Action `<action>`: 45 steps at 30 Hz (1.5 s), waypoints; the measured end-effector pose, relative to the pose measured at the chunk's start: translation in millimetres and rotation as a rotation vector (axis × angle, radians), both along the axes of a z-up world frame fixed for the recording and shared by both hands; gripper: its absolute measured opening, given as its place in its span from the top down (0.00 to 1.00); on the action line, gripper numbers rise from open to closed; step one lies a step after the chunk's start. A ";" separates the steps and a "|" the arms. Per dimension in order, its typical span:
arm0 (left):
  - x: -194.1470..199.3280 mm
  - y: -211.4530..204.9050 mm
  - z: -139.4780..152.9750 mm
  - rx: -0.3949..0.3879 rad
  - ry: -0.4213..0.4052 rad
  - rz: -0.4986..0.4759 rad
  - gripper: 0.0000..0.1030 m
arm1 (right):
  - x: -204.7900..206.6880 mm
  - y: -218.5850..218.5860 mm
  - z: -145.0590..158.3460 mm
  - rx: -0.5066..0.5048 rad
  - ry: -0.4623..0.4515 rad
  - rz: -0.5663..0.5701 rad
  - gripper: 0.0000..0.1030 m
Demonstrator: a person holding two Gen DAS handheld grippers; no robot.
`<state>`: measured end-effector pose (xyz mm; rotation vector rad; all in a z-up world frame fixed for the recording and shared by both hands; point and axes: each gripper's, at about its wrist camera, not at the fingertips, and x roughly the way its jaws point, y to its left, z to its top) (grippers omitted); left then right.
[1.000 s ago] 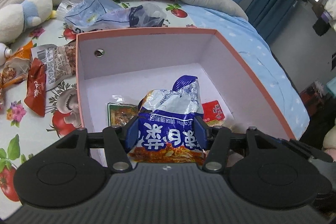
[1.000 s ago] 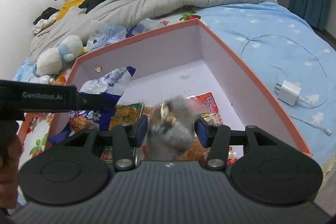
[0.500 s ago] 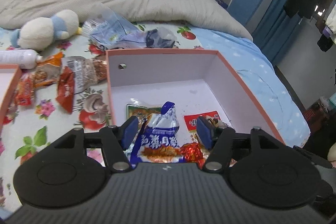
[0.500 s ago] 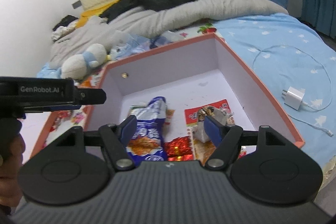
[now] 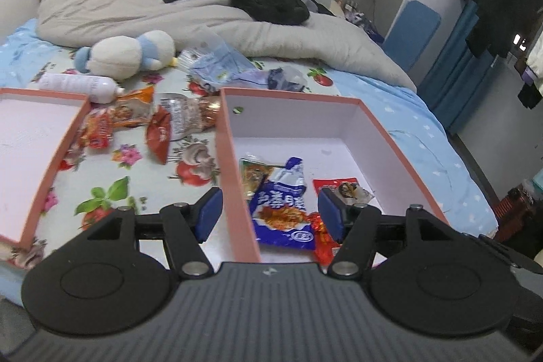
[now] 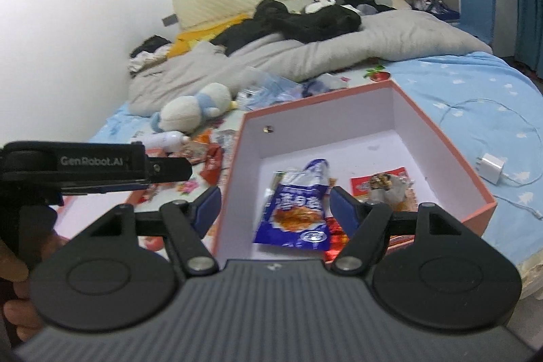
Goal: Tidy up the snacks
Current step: 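Withdraw both tools from the box back toward the snack pile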
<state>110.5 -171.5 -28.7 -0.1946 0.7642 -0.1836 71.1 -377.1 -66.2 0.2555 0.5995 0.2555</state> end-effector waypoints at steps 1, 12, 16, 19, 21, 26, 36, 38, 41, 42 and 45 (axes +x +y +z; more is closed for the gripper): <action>-3.7 3.0 0.7 0.003 -0.003 0.006 0.34 | -2.2 2.9 0.3 -0.002 -0.007 0.009 0.30; -50.2 46.0 7.8 0.012 -0.027 0.050 0.34 | -33.2 40.3 5.1 -0.008 -0.055 0.107 0.30; -64.9 58.2 8.1 0.012 -0.036 0.056 0.34 | -44.2 56.6 2.5 -0.016 -0.049 0.131 0.30; -76.6 70.6 8.1 0.008 -0.043 0.064 0.34 | -51.9 66.0 1.0 -0.014 -0.050 0.139 0.30; -81.6 77.8 6.7 0.005 -0.042 0.075 0.34 | -56.9 70.4 -0.1 -0.019 -0.053 0.142 0.30; -77.1 85.2 5.3 0.001 -0.046 0.076 0.34 | -58.7 76.6 -3.9 -0.025 -0.053 0.128 0.30; -44.1 103.6 -10.5 0.020 -0.009 0.112 0.34 | -31.7 92.5 -10.8 -0.048 -0.025 0.130 0.30; -33.8 113.1 -15.0 0.016 0.004 0.126 0.34 | -22.1 99.4 -12.2 -0.054 -0.024 0.139 0.30; -15.7 127.1 -22.3 0.017 0.019 0.146 0.33 | -3.1 112.7 -15.5 -0.072 -0.019 0.148 0.30; -9.9 131.8 -24.9 0.016 0.024 0.151 0.30 | 3.7 117.1 -17.1 -0.073 -0.019 0.150 0.30; 15.4 148.1 -35.8 0.019 0.033 0.160 0.29 | 25.7 132.4 -23.6 -0.089 -0.025 0.151 0.30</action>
